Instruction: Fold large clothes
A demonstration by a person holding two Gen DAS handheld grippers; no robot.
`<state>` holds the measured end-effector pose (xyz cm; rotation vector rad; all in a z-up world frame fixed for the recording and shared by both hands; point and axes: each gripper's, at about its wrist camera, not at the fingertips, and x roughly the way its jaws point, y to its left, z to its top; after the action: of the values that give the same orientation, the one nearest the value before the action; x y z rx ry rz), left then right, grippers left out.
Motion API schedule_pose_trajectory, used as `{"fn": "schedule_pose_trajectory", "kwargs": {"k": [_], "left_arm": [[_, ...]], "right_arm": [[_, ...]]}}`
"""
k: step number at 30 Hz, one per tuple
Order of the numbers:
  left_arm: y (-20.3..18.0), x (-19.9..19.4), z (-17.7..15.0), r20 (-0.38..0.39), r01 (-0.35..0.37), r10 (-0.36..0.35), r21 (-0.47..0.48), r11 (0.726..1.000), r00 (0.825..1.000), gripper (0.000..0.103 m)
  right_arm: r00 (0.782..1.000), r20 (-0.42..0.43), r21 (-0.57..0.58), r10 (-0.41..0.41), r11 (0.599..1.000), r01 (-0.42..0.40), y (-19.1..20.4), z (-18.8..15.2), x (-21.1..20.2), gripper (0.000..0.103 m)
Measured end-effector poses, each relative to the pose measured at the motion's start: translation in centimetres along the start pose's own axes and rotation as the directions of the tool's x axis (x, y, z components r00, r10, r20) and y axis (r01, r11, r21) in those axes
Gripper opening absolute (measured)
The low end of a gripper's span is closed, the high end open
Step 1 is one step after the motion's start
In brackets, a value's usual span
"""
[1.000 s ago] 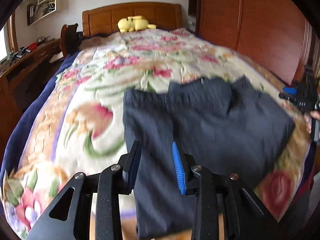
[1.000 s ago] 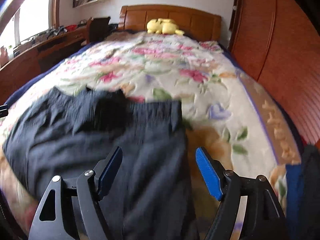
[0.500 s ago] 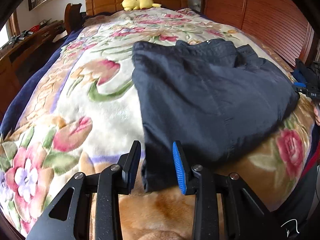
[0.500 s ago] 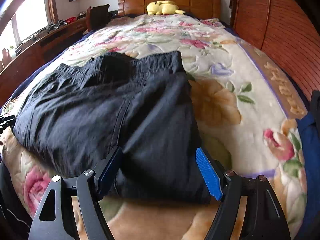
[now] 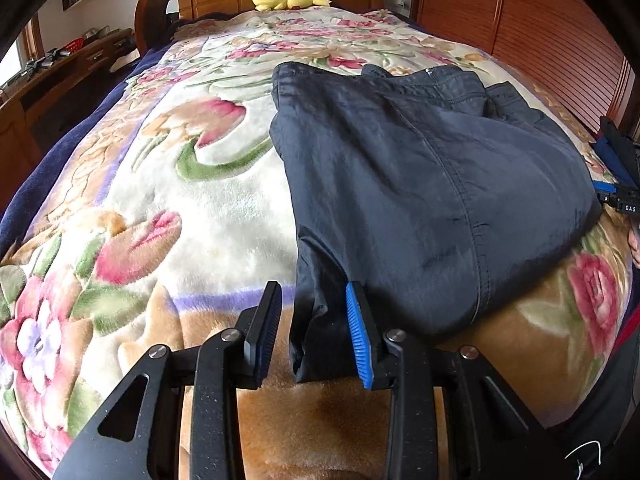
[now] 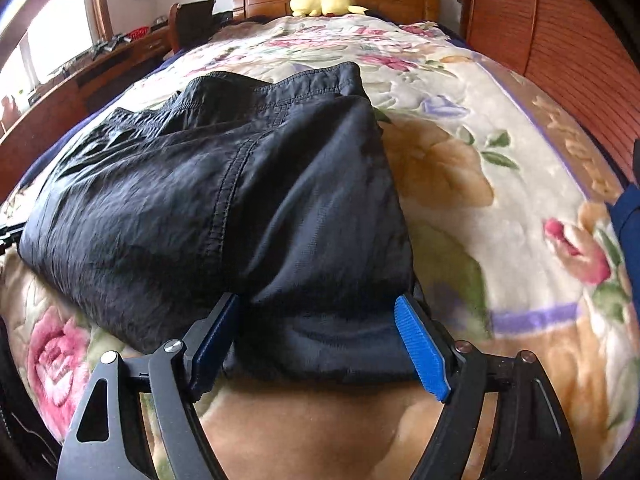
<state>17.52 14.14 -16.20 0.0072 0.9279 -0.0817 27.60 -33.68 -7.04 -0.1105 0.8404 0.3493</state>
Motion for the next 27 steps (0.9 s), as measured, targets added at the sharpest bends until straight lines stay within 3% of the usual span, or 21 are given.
{"fn": "schedule_pose_trajectory", "kwargs": {"k": [13,18,21,24,27], "left_arm": [[-0.5,-2.0,-0.4,0.011,0.044,-0.044,-0.025,0.999,0.999,0.034],[-0.8,-1.2,-0.7,-0.012,0.020,-0.020,-0.021,1.000,1.000,0.034],[-0.9,-0.6,-1.1,-0.020,0.007,-0.008,-0.014,1.000,1.000,0.034],[-0.9,-0.4,-1.1,-0.016,0.006,-0.006,-0.022,1.000,1.000,0.034],[-1.1,-0.3,-1.0,-0.012,0.000,0.000,-0.016,1.000,1.000,0.034]], "right_arm": [[1.000,0.014,0.022,0.028,0.999,-0.029,-0.3,-1.0,0.4,0.081],[1.000,0.017,0.021,0.017,1.000,-0.017,-0.1,-1.0,0.3,0.081],[1.000,0.012,0.076,-0.011,0.997,0.010,-0.5,-0.8,-0.7,0.081],[0.998,0.059,0.117,-0.017,0.993,0.010,-1.2,-0.9,-2.5,0.081],[0.999,0.027,0.114,-0.034,0.993,0.031,-1.8,-1.1,-2.1,0.081]]}}
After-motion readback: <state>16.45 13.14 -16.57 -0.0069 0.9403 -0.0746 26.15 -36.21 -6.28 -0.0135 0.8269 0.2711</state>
